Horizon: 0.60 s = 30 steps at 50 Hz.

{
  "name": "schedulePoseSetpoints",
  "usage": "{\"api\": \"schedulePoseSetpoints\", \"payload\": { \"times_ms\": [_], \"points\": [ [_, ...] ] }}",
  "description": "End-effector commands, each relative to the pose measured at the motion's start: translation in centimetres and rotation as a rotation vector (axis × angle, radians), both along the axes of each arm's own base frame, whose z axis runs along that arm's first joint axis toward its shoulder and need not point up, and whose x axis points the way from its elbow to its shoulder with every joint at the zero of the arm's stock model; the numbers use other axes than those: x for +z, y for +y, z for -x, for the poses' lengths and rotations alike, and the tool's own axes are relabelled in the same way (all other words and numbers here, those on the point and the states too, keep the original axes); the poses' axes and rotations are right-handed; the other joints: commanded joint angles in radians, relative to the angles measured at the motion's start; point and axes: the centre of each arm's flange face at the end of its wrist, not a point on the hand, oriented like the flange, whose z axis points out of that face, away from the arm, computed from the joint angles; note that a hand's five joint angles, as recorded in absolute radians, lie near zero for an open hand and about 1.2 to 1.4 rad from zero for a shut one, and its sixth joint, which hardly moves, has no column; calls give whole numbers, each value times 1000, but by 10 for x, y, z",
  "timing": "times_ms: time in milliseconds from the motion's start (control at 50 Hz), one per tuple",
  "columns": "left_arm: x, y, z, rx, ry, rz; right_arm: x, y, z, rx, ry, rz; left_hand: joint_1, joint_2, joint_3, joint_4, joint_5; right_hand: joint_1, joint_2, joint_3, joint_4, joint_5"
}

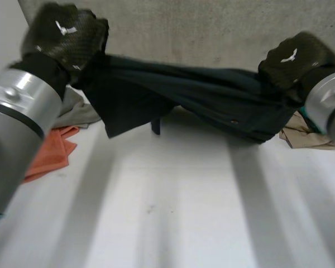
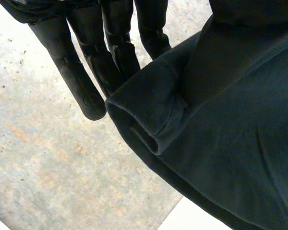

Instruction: Fold the laundry.

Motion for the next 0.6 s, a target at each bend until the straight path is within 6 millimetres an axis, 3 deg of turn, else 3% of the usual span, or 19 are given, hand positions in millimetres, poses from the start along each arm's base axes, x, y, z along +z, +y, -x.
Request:
{"api": "schedulePoseSetpoints", "payload": {
  "times_ms": [20, 160, 220, 260, 300, 380, 400, 420, 440, 500, 560, 600],
  "points": [
    [-26, -16, 10, -1, -108, -151, -18, -3, -1, 6, 95, -132, 263, 204, 207, 197, 245, 302, 237, 247, 200, 221],
    [-98, -67, 38, 17, -301, -260, -65, -39, -18, 1, 132, -219, 263, 204, 207, 197, 245, 302, 237, 247, 200, 221],
    [-112, -95, 52, 31, -352, -211, -79, -63, -29, -3, 107, -176, 263, 204, 207, 197, 245, 302, 237, 247, 200, 221],
    [-109, -109, 61, 37, -352, -148, -79, -78, -36, -7, 74, -107, 263, 204, 207, 197, 245, 302, 237, 247, 200, 221],
    [-92, -133, 74, 62, -303, -2, -69, -100, -48, -7, 1, 38, 263, 204, 207, 197, 245, 302, 237, 247, 200, 221],
    [-46, -155, 88, 101, -168, 276, -32, -126, -64, 4, -152, 349, 263, 204, 207, 197, 245, 302, 237, 247, 200, 221],
    [-12, -162, 91, 134, -60, 460, -21, -131, -67, 7, -190, 431, 263, 204, 207, 197, 245, 302, 237, 247, 200, 221],
    [-5, -163, 91, 139, -36, 499, -2, -135, -70, 20, -251, 558, 263, 204, 207, 197, 245, 302, 237, 247, 200, 221],
    [16, -166, 88, 160, 36, 615, 8, -136, -71, 25, -280, 622, 263, 204, 207, 197, 245, 302, 237, 247, 200, 221],
    [48, -163, 82, 192, 139, 766, 36, -136, -74, 63, -359, 813, 263, 204, 207, 197, 245, 302, 237, 247, 200, 221],
    [51, -159, 81, 190, 140, 763, 43, -133, -76, 78, -375, 849, 263, 204, 207, 197, 245, 302, 237, 247, 200, 221],
    [39, -159, 83, 181, 113, 705, 44, -133, -77, 79, -375, 839, 263, 204, 207, 197, 245, 302, 237, 247, 200, 221]
  ]
}}
